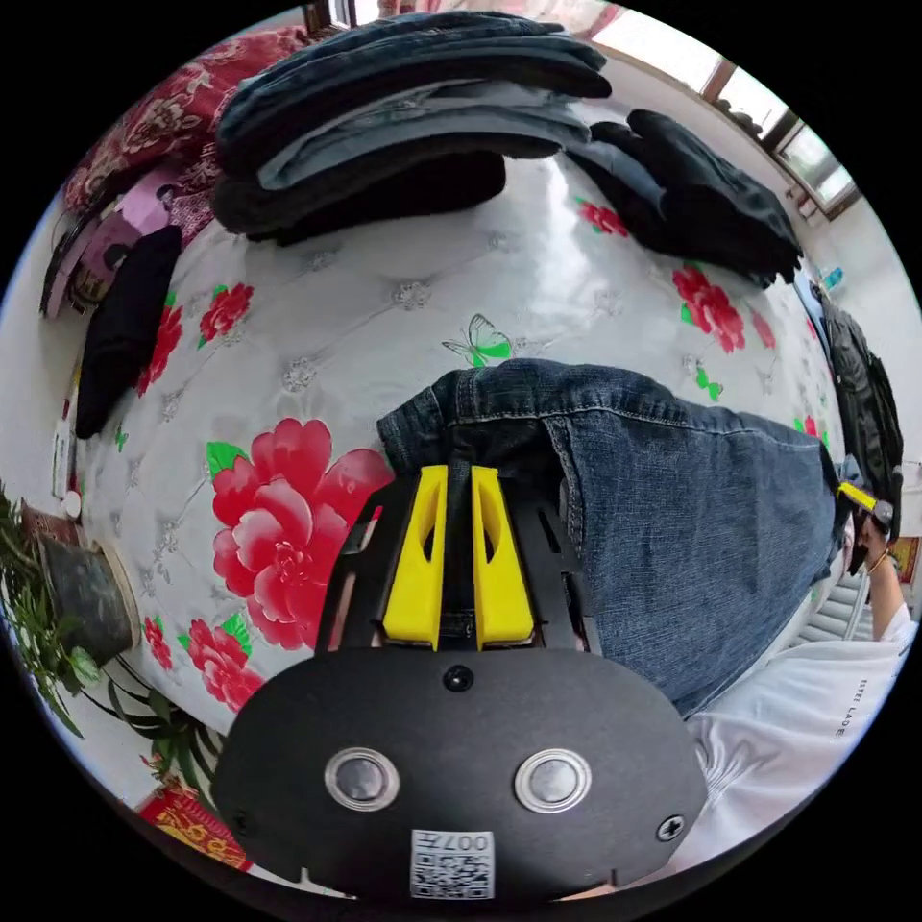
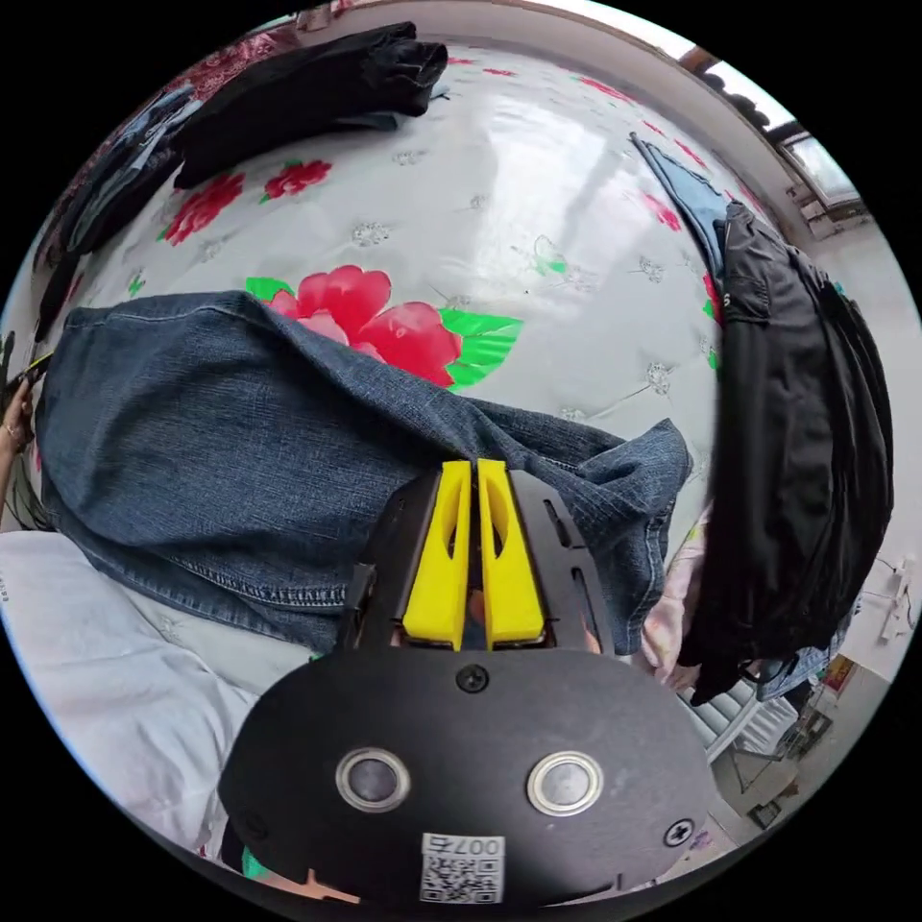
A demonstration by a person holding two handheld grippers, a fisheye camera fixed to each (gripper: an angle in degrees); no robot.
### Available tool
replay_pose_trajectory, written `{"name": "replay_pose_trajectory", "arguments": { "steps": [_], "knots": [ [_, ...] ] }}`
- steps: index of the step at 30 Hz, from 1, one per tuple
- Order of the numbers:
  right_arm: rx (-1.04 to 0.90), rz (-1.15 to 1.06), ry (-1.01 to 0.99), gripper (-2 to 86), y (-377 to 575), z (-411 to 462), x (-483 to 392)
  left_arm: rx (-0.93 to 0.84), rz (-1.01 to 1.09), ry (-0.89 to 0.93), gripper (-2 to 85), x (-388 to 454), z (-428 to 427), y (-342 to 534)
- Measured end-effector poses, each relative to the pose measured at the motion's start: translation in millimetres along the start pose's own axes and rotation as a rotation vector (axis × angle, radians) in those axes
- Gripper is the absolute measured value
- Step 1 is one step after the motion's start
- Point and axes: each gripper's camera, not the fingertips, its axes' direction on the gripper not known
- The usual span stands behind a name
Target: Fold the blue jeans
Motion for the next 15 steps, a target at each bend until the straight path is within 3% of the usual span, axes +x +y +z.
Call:
{"name": "replay_pose_trajectory", "arguments": {
  "steps": [2, 6, 9, 11, 15],
  "knots": [
    [0.091, 0.032, 0.02, 1.0, -9.8, -27.0, 9.5, 0.038, -0.013, 0.032, 1.4, -3.6, -17.0, -5.2],
    [0.39, 0.083, -0.12, 0.3, -30.6, -97.7, 43.5, 0.302, -0.131, 0.176, 0.6, -31.5, -84.3, 0.1],
    [0.522, 0.166, -0.019, 0.7, -66.7, -111.6, 52.7, 0.44, -0.236, 0.221, 2.7, -39.8, -92.3, -24.9],
    [0.565, 0.273, -0.034, 1.3, -92.4, -104.0, 61.2, 0.453, -0.3, 0.227, 5.7, -40.5, -81.1, -51.6],
    [0.411, 0.403, -0.152, 3.4, -128.7, -74.4, 64.4, 0.323, -0.455, 0.052, 7.5, -38.7, -59.8, -82.5]
  ]
}}
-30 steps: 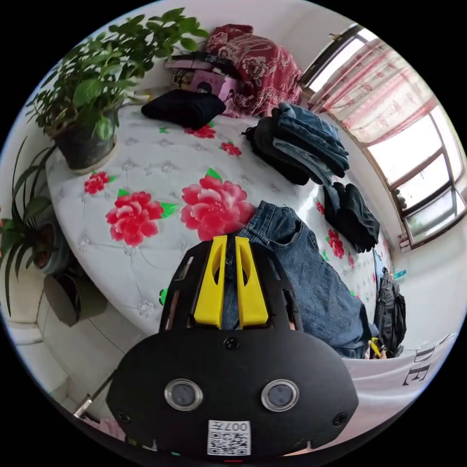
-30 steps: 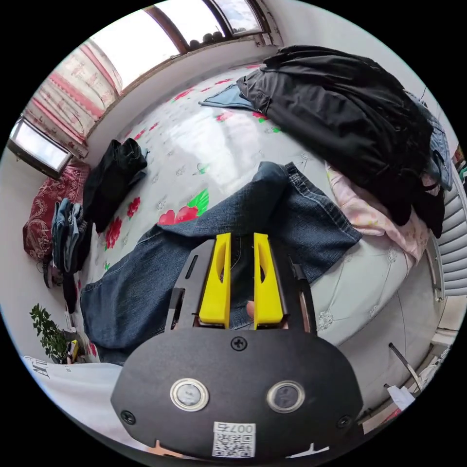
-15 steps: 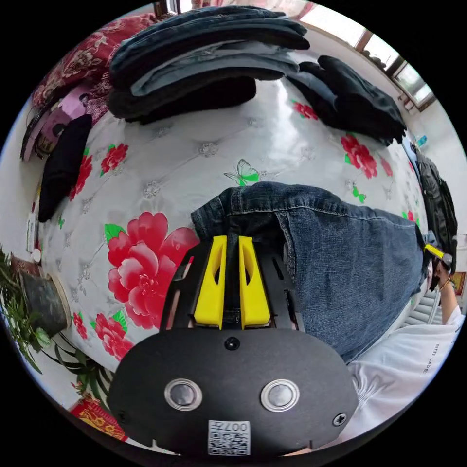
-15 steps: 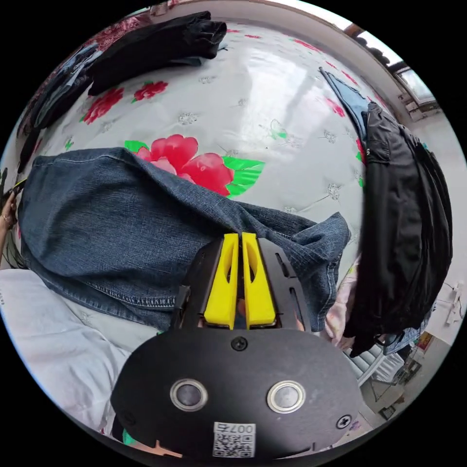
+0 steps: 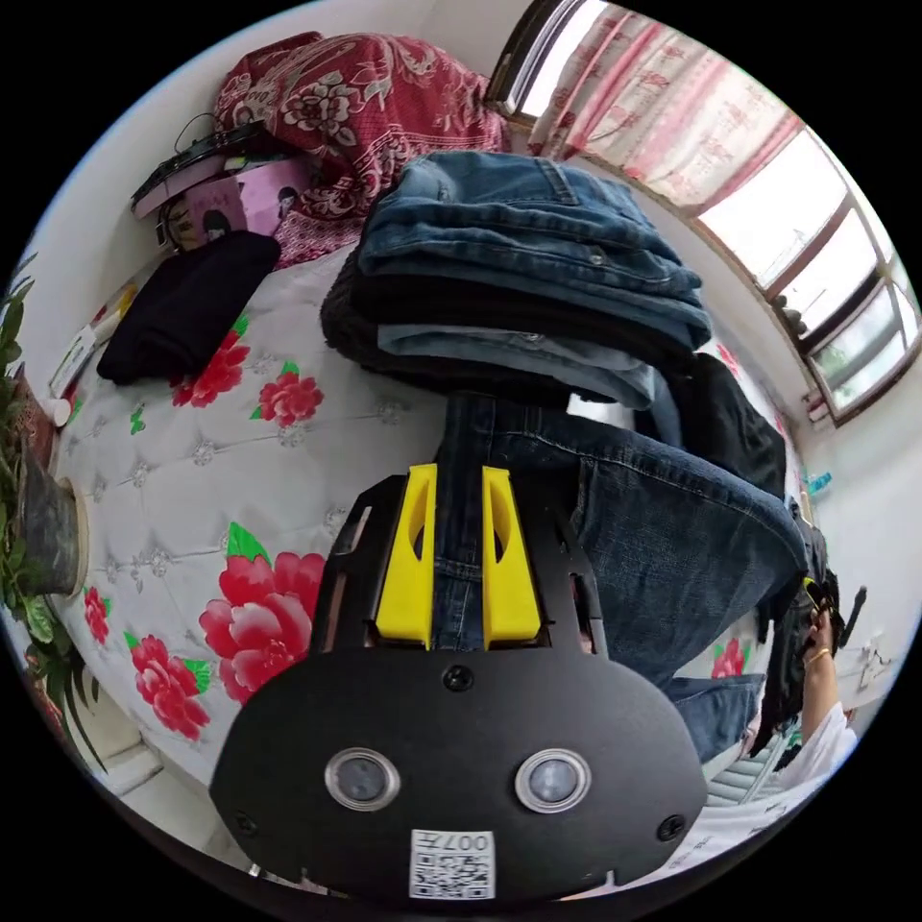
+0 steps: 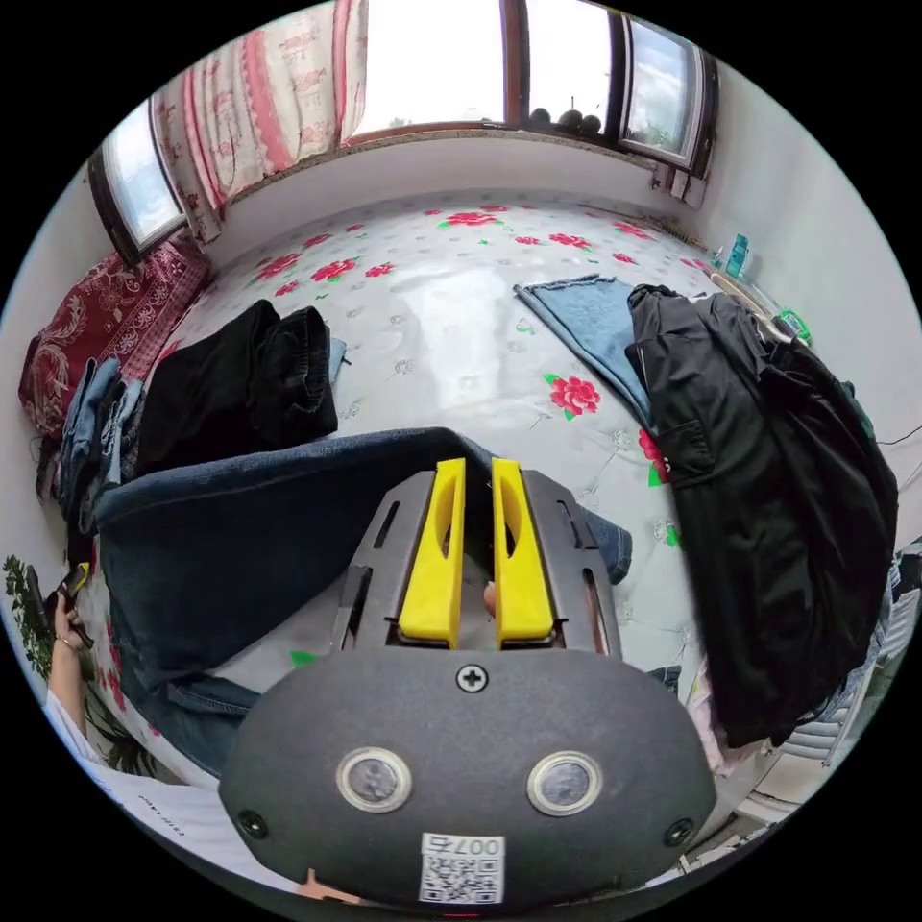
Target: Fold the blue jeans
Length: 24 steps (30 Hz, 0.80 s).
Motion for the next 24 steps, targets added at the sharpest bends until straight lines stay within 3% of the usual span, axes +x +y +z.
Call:
{"name": "replay_pose_trajectory", "arguments": {
  "steps": [6, 9, 13, 16, 20, 24],
  "knots": [
    [-0.062, -0.149, -0.255, 4.8, 98.8, 0.8, -20.3, -0.018, 0.078, -0.044, 7.7, -3.7, -15.3, 94.7],
    [-0.133, -0.168, -0.283, 5.2, 170.9, -2.5, -21.3, -0.078, 0.034, -0.081, 8.5, -20.3, -15.7, 158.6],
    [-0.239, -0.22, -0.252, 5.5, 238.4, -1.4, -26.9, -0.194, -0.019, -0.11, 9.7, -28.0, 2.1, 203.4],
    [-0.351, -0.305, -0.17, 5.6, 270.9, 13.6, -39.1, -0.187, 0.073, -0.172, 9.2, -5.8, 16.1, 210.4],
    [-0.244, -0.481, -0.006, 5.7, 296.3, 11.0, -57.0, -0.294, 0.195, -0.31, 2.6, 26.1, 29.0, 198.3],
    [-0.287, -0.462, -0.022, 5.7, 321.7, 2.9, -49.2, -0.375, 0.335, -0.427, -0.7, 35.8, 24.1, 230.2]
  ]
}}
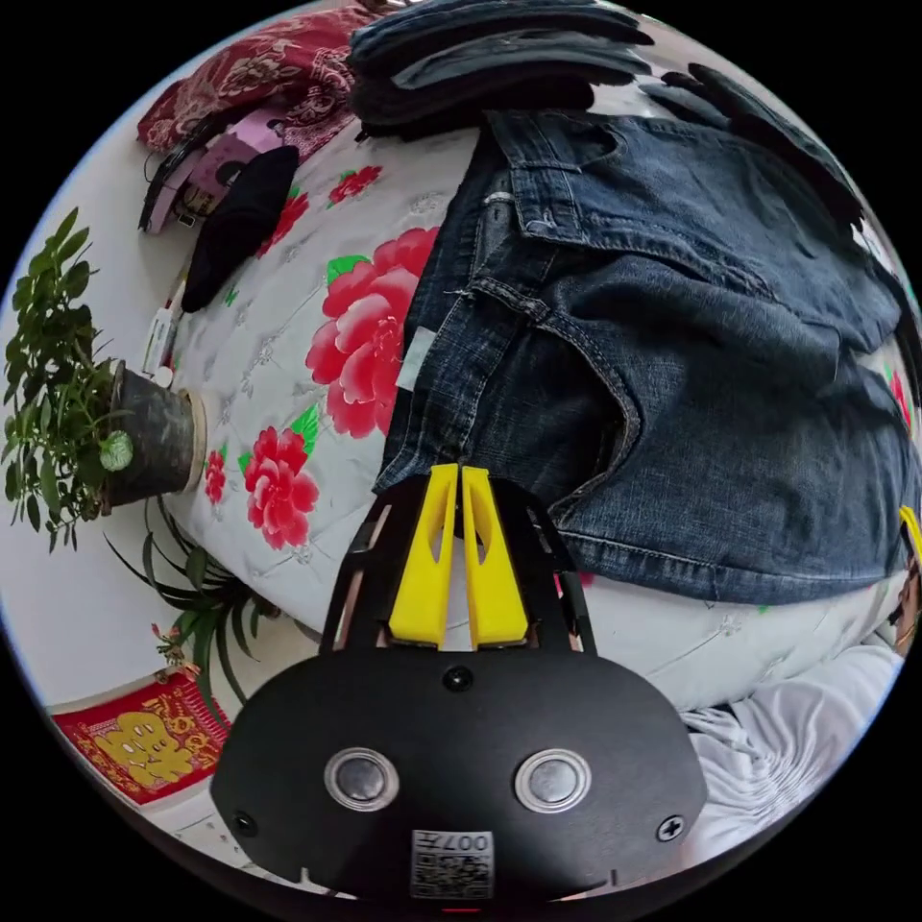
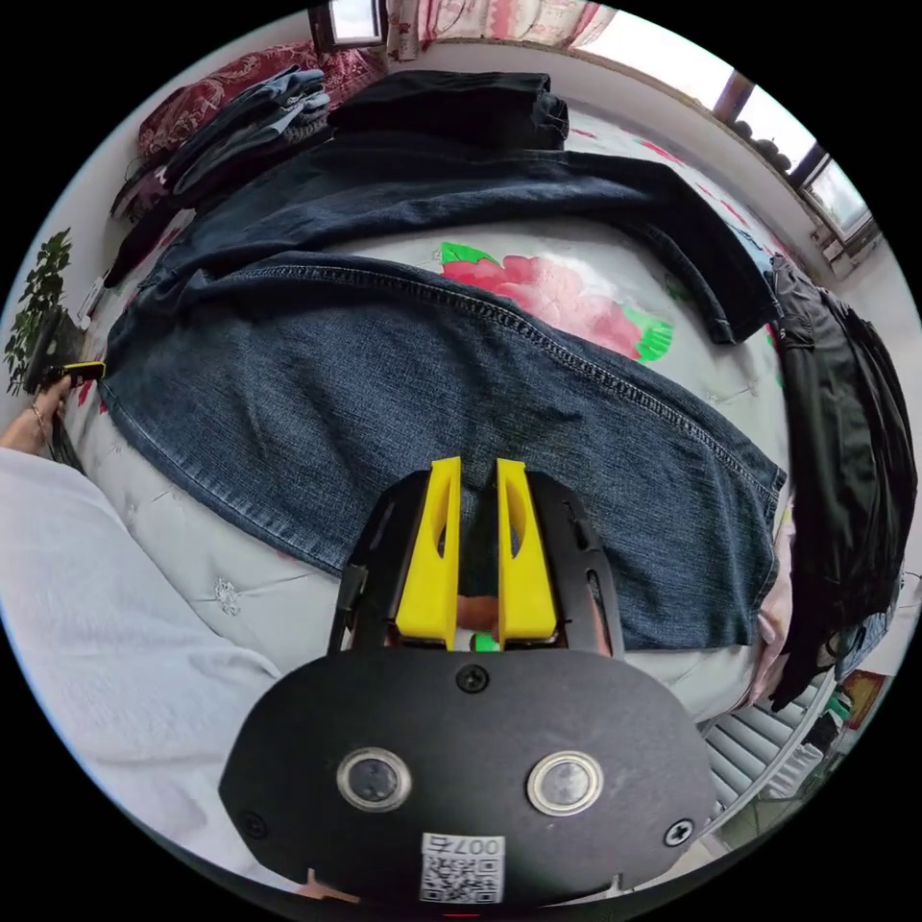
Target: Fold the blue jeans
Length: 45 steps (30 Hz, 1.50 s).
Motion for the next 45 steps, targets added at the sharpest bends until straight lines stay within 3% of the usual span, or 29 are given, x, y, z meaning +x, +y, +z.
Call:
{"name": "replay_pose_trajectory", "arguments": {
  "steps": [4, 7, 9, 12, 18, 24, 29, 31, 34, 37, 39, 44, 45],
  "knots": [
    [-0.012, -0.087, 0.022, 5.3, 56.1, -3.7, -22.4, -0.055, -0.129, 0.016, -0.8, -22.1, 5.0, 69.3],
    [-0.032, -0.039, -0.024, 4.7, 85.8, -11.3, -15.6, -0.096, -0.281, 0.127, -0.4, -46.3, 8.6, 120.5],
    [0.07, 0.111, -0.074, 4.6, 90.8, -28.0, 21.3, -0.01, -0.421, 0.216, 0.2, -62.1, -11.5, 148.1],
    [0.277, 0.347, -0.103, 5.4, 84.7, -54.0, 95.9, 0.138, -0.487, 0.194, 0.7, -64.4, -53.7, 147.6],
    [0.367, 0.65, -0.259, 7.1, 35.4, -36.3, 242.8, 0.261, -0.297, 0.243, 4.3, -5.0, -100.9, 54.9],
    [0.405, 0.959, -0.624, 8.3, -8.2, 24.0, 333.5, 0.191, -0.182, 0.253, 4.5, 69.7, -90.1, -55.4],
    [0.523, 1.199, -0.756, 5.4, -8.6, 64.9, 365.5, 0.093, -0.114, 0.173, 1.1, 113.4, -64.5, -119.8],
    [0.524, 1.206, -0.77, 2.3, -8.1, 68.9, 372.5, 0.121, -0.078, 0.12, -0.2, 125.9, -63.4, -130.1],
    [0.708, 1.047, -0.871, 0.6, 4.9, 32.6, 387.9, 0.119, 0.025, 0.012, -0.8, 142.7, -64.6, -150.9],
    [0.711, 0.838, -0.687, 0.1, 31.4, -36.5, 396.3, 0.153, 0.106, -0.059, -0.9, 150.9, -65.7, -171.5],
    [0.56, 0.722, -0.452, 0.2, 49.5, -62.7, 385.5, 0.176, 0.097, -0.069, -0.9, 155.3, -67.2, -188.6],
    [0.145, 0.834, -0.213, 1.5, 76.9, 1.5, 366.0, 0.151, 0.034, -0.114, -1.0, 170.4, -71.9, -207.0],
    [0.177, 0.849, -0.186, 1.9, 82.9, 4.0, 358.7, 0.136, 0.046, -0.115, -1.0, 171.9, -75.8, -204.7]
  ]
}}
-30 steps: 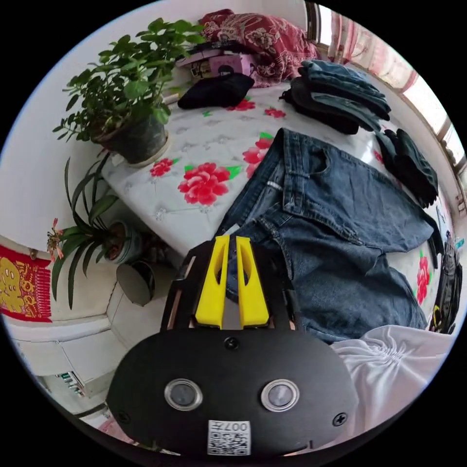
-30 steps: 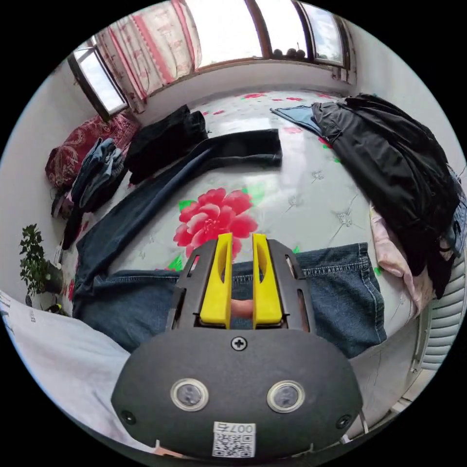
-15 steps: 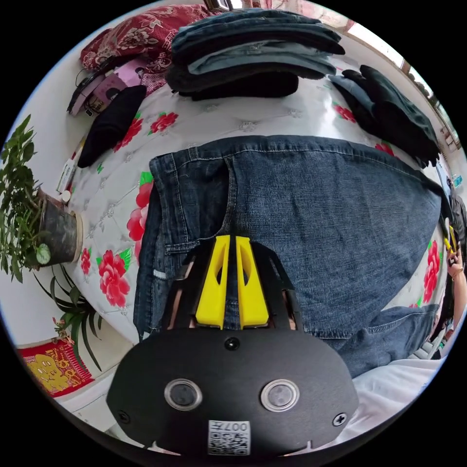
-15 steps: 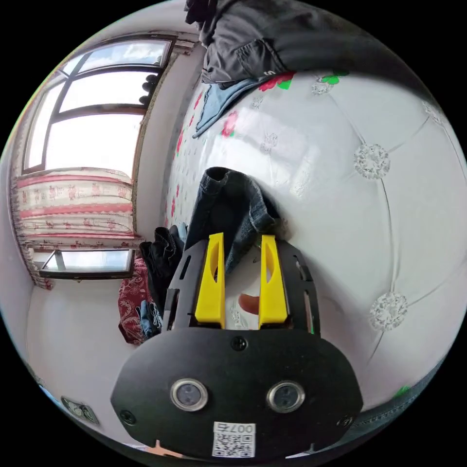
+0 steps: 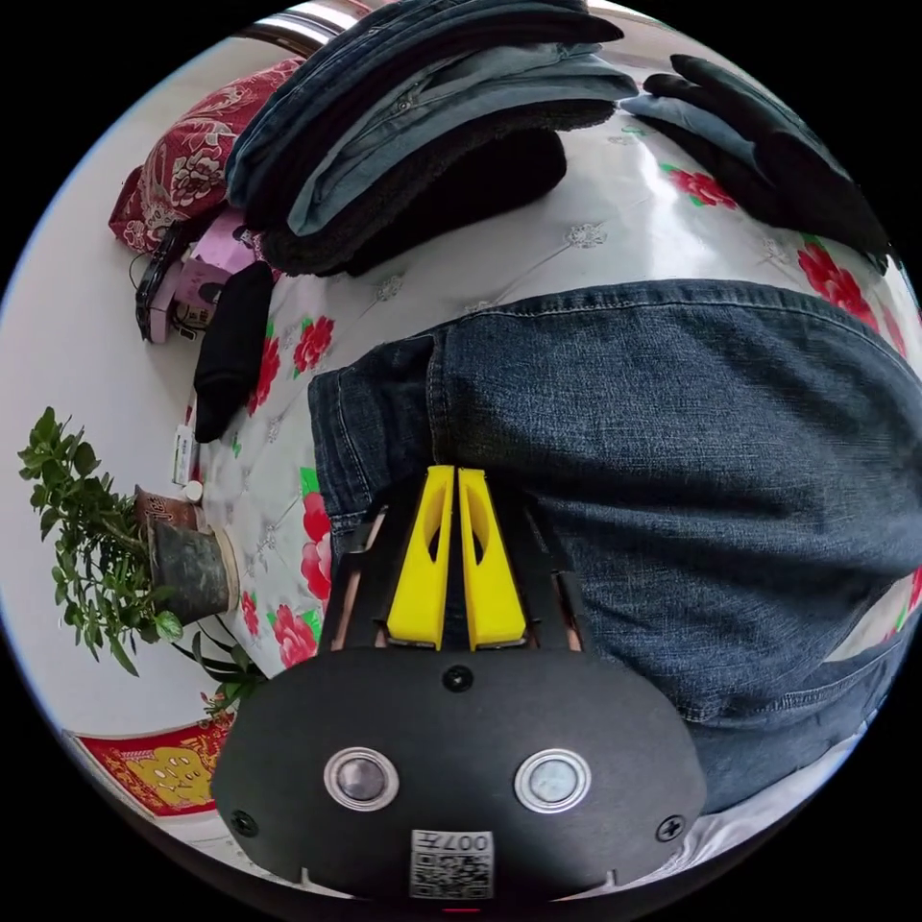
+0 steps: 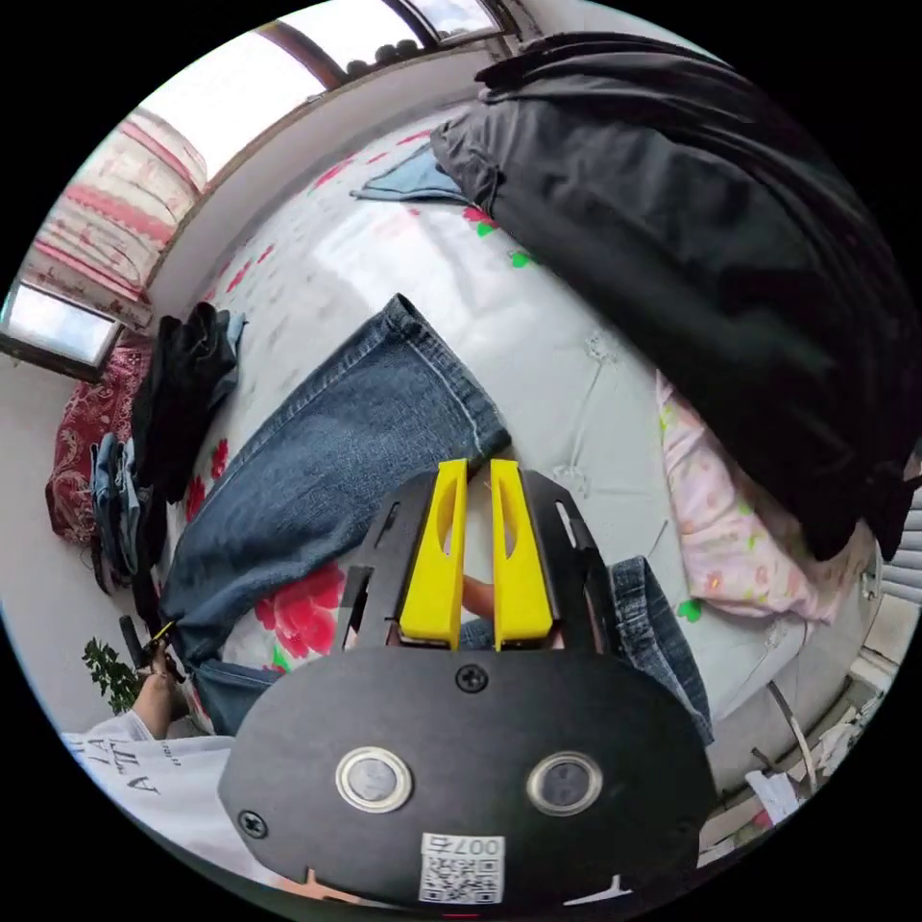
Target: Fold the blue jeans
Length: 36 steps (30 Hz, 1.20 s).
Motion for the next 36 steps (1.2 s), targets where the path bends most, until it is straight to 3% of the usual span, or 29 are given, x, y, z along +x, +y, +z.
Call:
{"name": "replay_pose_trajectory", "arguments": {
  "steps": [3, 7, 9, 13, 16, 26, 31, 36],
  "knots": [
    [0.107, 0.017, 0.008, 3.3, 17.5, -20.2, -24.7, 0.089, -0.003, 0.077, -1.0, -12.8, -30.6, 24.7],
    [0.208, -0.189, 0.027, 4.6, 32.0, -34.5, -88.4, 0.205, -0.053, 0.171, -1.0, -33.8, -54.9, 68.4],
    [0.177, -0.351, 0.04, 5.0, 30.7, -22.9, -134.8, 0.169, -0.032, 0.263, -1.0, -37.6, -41.5, 83.4],
    [0.106, -0.497, 0.106, 5.2, 15.4, 10.7, -190.0, 0.016, -0.007, 0.251, -1.0, -33.4, -5.2, 91.0],
    [0.062, -0.552, 0.116, 5.1, -1.1, 40.6, -219.4, 0.069, 0.01, 0.233, -1.0, -37.6, -3.5, 101.8],
    [0.118, -0.543, 0.161, 5.2, -63.8, 78.5, -253.9, 0.144, -0.042, 0.258, -1.0, -81.1, 4.8, 130.3],
    [0.094, -0.367, 0.169, 6.1, -62.4, 53.4, -242.1, 0.143, -0.173, 0.34, -0.9, -125.5, -2.0, 157.0],
    [0.08, -0.295, -0.119, 8.5, 8.3, -10.5, -177.6, 0.183, -0.304, 0.418, -0.5, -192.2, -24.3, 239.6]
  ]
}}
